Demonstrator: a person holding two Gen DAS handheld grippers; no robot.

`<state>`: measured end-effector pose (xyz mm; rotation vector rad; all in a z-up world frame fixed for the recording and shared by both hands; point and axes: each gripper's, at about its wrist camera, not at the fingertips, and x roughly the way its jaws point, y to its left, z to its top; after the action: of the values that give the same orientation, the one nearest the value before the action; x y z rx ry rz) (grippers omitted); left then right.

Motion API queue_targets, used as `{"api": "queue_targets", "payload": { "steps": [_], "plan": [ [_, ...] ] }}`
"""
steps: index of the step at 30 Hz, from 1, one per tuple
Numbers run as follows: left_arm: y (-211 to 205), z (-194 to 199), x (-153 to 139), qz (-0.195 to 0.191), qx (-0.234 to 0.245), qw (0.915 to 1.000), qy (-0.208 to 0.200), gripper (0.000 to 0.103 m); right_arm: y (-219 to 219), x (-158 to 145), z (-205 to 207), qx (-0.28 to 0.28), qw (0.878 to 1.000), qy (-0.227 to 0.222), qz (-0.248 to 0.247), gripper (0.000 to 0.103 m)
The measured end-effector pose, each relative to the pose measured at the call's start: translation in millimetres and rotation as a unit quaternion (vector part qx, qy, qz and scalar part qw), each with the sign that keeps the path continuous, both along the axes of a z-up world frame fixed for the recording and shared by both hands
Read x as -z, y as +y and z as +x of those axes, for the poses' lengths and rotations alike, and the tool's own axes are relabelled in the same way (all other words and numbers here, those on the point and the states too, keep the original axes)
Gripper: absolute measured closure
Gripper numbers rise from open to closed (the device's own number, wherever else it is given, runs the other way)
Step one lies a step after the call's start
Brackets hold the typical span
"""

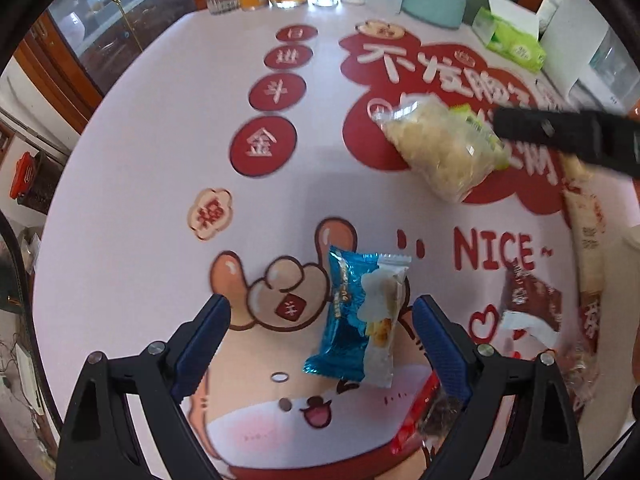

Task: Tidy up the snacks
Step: 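Grasp the blue-and-white snack with the left tool while the right grasps the clear cracker bag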

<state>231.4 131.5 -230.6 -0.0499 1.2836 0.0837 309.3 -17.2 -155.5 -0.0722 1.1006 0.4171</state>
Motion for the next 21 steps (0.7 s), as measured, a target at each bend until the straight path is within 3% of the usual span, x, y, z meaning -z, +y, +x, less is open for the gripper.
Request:
{"api": "queue_targets", "payload": {
  "steps": [4,9,12,16,20,21],
  "plan": [
    [0,-3,15,0.0,-0.006,0.9999,0.012,0.018,10,20,13,-0.013,1.0,0.021,0.01,0.047],
    [15,-5,19,-0.006,-0.035,0.9993,0.012,0.03,27,40,17,-0.034,0.999,0.029,-0.017,0.047],
    [28,-7,17,-0.006,-0.051,0.9986,0.006,0.041,34,49,18,-0.044,0.998,0.029,-0.021,0.047],
    [44,-10,13,-0.009,-0.068,0.9976,-0.002,0.063,41,55,19,-0.049,0.998,0.026,-0.027,0.047],
    [63,-12,12,-0.035,-0.079,0.9961,-0.014,0.074,51,62,18,-0.059,0.997,0.021,-0.037,0.048],
    [66,-13,11,-0.043,-0.079,0.9958,-0.016,0.075,54,64,15,-0.063,0.997,0.016,-0.044,0.053]
  ]
}}
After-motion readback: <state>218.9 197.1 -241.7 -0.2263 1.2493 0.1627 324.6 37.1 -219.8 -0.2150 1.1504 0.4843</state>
